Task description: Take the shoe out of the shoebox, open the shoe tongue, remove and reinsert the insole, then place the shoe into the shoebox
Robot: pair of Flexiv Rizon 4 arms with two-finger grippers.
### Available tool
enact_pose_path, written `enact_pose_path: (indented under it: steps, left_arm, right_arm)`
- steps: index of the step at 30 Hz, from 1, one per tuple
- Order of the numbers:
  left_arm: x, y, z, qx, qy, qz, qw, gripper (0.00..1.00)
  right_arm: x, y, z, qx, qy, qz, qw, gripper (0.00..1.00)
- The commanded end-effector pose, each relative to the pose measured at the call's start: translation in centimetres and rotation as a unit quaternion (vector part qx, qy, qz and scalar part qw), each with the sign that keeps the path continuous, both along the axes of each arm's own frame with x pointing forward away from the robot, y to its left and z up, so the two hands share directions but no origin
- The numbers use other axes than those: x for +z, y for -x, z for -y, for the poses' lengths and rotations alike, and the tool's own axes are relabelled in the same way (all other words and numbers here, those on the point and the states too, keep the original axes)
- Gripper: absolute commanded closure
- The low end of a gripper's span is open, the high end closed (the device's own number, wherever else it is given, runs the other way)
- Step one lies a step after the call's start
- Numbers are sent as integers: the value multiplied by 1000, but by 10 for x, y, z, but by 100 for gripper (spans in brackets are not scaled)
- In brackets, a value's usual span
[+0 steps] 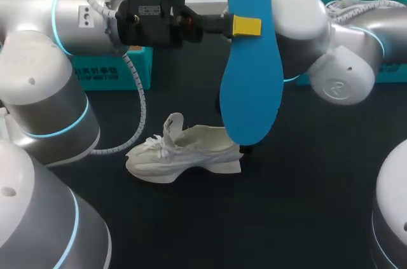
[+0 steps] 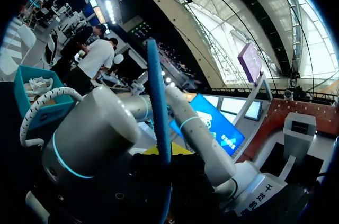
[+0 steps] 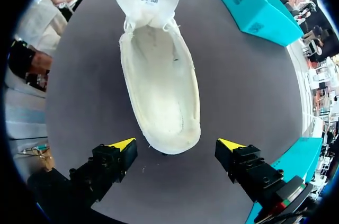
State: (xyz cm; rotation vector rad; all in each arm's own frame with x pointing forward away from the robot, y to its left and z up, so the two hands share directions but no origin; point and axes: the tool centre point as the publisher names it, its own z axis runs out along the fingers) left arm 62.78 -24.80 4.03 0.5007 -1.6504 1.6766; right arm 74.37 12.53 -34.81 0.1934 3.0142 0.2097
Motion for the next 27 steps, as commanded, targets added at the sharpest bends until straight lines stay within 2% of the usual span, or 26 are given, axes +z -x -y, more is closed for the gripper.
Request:
enact_pose_path:
  steps: [1,12,19,23,27]
  left_arm:
    - [-1,1,0,1,0,0,1000,100]
    - [-1,1,0,1,0,0,1000,100]
    - [-1,1,0,1,0,0,1000,100]
    - [-1,1,0,1,0,0,1000,100]
    - [-1,1,0,1,0,0,1000,100]
  right_arm:
    - [-3,-1,3,-3,0,4,1000,0]
    - [-2,-1,4,-4,0,6,1000,0]
    - [5,-3,2,-4,-47,-46,998,0]
    - [9,-5,-3,2,-52,-58,997,0]
    - [14,-9,-10,5,-81,-62,995,0]
